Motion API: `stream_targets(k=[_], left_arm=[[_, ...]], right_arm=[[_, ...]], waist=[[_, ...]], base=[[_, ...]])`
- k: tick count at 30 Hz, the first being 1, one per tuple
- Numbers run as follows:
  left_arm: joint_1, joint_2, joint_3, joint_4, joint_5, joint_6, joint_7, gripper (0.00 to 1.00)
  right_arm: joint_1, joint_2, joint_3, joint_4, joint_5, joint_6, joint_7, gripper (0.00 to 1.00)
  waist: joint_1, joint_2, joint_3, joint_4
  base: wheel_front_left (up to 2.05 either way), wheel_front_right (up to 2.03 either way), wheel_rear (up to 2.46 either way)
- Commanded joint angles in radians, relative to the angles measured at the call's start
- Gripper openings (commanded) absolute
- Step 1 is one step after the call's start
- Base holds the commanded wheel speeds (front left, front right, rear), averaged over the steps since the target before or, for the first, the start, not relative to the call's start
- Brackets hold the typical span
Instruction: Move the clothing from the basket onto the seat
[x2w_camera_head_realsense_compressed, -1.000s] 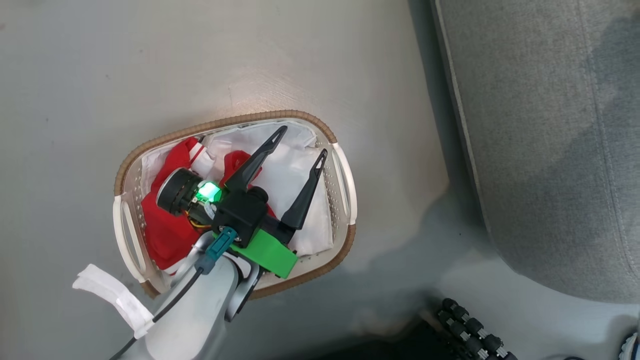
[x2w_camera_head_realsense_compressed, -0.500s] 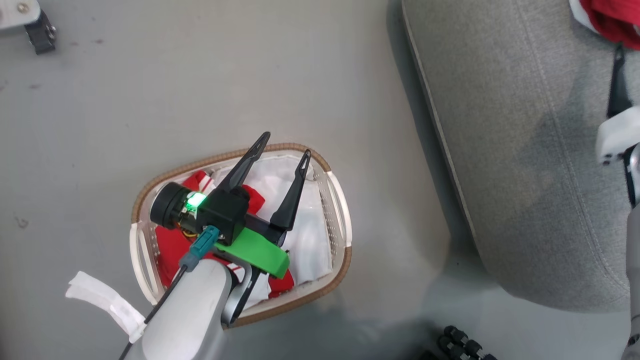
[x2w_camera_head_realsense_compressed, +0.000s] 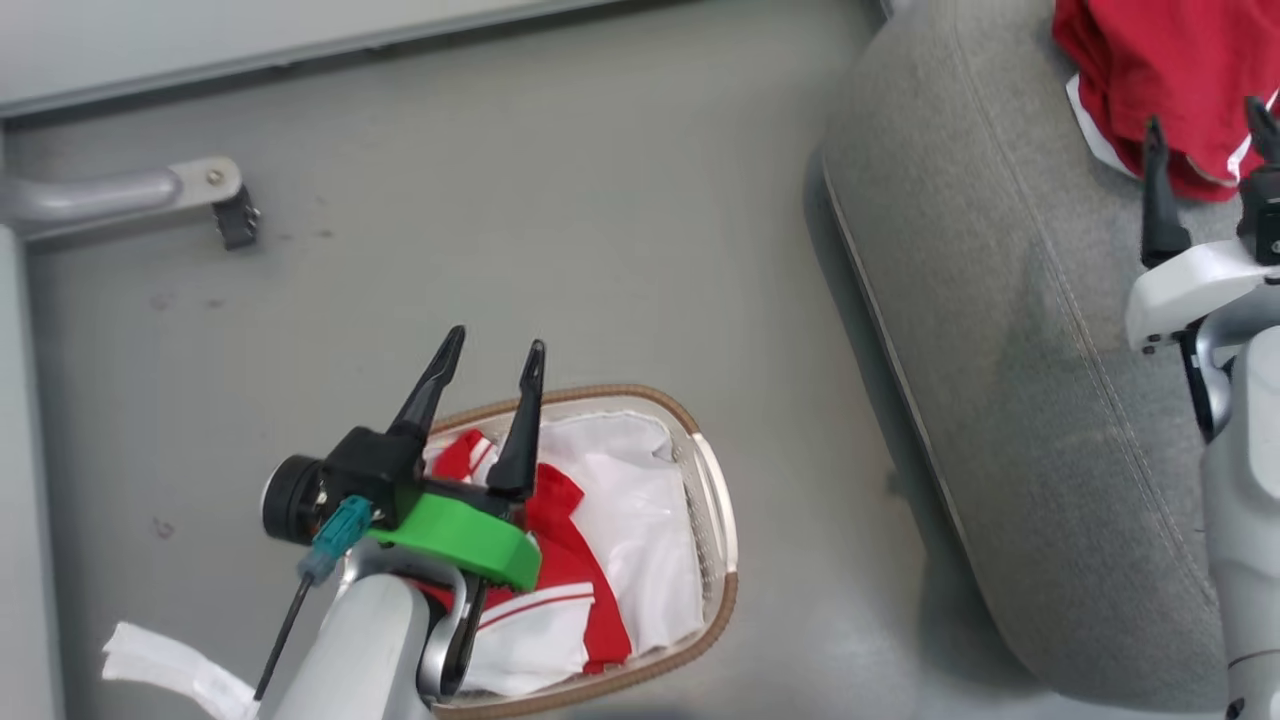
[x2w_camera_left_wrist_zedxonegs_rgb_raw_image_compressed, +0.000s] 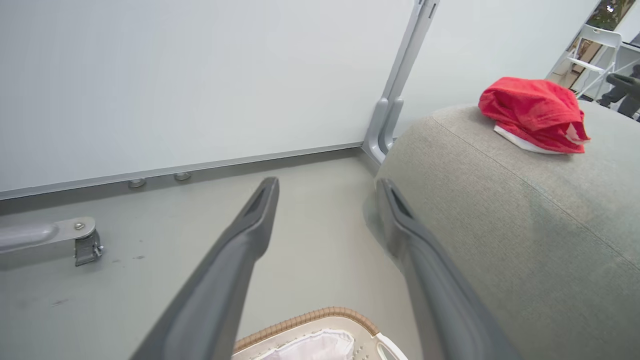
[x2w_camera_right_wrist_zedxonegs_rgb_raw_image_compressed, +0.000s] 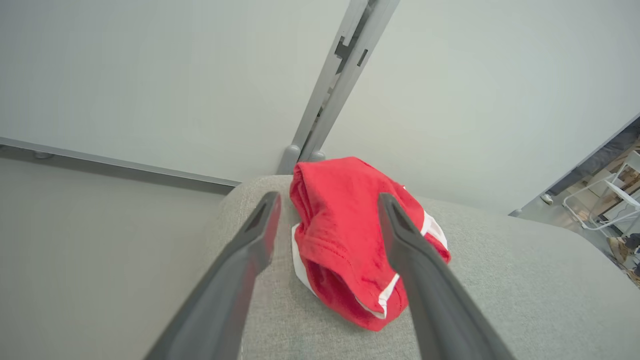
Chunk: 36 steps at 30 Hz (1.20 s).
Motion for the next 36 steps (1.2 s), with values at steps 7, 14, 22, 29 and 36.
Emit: stream_targets(k=[7, 14, 22, 29, 36], left_arm=[[0.095, -0.016, 0.112, -0.008, -0.024, 0.011, -0.001, 1.0], [0.158, -0.019, 0.169, -0.004, -0.044, 0.024, -0.001, 1.0], [0.242, -0.018, 0.213, -0.013, -0.059, 0.038, -0.001, 1.0], [0.329, -0.018, 0.242, -0.019, -0.058, 0.042, -0.001, 1.0], [0.359, -0.018, 0.229, -0.012, -0.054, 0.04, -0.001, 1.0]], right_arm=[[0.069, 0.07, 0.045, -0.034, 0.092, -0.001, -0.002, 1.0], [0.19, 0.133, 0.089, -0.062, 0.138, -0.001, -0.002, 1.0], [0.384, 0.143, 0.174, -0.13, 0.302, -0.001, -0.002, 1.0], [0.517, 0.144, 0.22, -0.18, 0.355, -0.001, -0.002, 1.0], [0.558, 0.144, 0.222, -0.189, 0.343, -0.001, -0.002, 1.0]], waist=[[0.0001, 0.0, -0.17, 0.125], [0.0001, 0.0, -0.244, 0.175], [0.0001, 0.0, -0.32, 0.203], [0.0001, 0.0, -0.356, 0.192], [0.0001, 0.0, -0.361, 0.18]], base=[[0.0, 0.0, 0.0], [0.0, 0.0, 0.0], [0.0, 0.0, 0.0], [0.0, 0.0, 0.0], [0.0, 0.0, 0.0]])
